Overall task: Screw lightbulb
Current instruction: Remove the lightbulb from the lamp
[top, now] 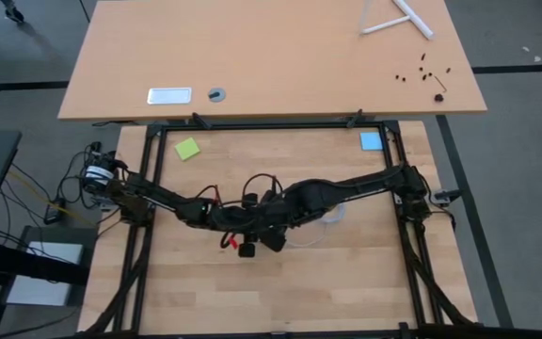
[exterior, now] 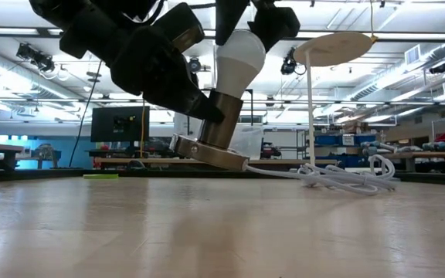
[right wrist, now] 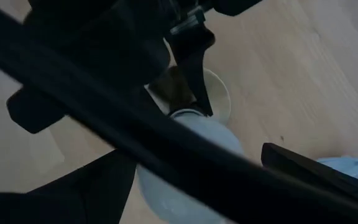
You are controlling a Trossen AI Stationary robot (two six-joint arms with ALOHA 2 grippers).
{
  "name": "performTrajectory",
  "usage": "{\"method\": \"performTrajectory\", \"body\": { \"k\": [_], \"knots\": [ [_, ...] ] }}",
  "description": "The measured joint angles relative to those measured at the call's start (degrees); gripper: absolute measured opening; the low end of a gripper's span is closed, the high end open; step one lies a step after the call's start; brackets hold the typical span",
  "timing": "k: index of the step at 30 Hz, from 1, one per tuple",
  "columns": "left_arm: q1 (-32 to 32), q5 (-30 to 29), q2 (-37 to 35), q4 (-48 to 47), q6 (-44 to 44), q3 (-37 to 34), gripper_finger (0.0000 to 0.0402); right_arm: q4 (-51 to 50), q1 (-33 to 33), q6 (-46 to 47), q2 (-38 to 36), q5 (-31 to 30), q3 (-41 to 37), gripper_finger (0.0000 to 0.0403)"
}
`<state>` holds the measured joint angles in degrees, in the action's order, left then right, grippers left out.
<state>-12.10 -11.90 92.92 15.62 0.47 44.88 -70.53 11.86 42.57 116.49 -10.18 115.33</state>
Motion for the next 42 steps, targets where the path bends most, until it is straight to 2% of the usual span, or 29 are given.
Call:
{"method": "performTrajectory", "body": {
  "k": [12, 21, 25, 32, 39, 42],
  "knots": [
    [-0.01, 0.02, 0.0, -0.7, -0.55, 0.0, 0.015, 0.0, -0.07, 1.87, 2.46, -0.17, 0.05, 0.0341],
    [0.0, -0.11, -0.02, -0.81, -0.53, 0.02, 0.015, -0.2, -0.04, -3.4, 2.47, -0.22, 0.02, 0.0277],
    [0.0, -0.11, -0.02, -0.85, -0.45, 0.02, 0.015, -0.19, 0.0, -8.9, 2.47, -0.22, 0.02, 0.0269],
    [-0.02, 0.26, -0.02, -0.85, -0.42, 0.07, 0.015, -0.41, 0.55, -24.04, 2.47, -0.19, 0.02, 0.028],
    [0.02, -0.13, -0.02, -0.73, -0.55, 0.09, 0.015, -1.05, 0.84, -44.82, 2.44, -0.46, 0.08, 0.0281],
    [0.02, -0.09, -0.02, -0.7, -0.48, 0.1, 0.015, -1.32, 1.21, -50.01, 2.44, -1.62, 0.28, 0.0285]
  ]
}}
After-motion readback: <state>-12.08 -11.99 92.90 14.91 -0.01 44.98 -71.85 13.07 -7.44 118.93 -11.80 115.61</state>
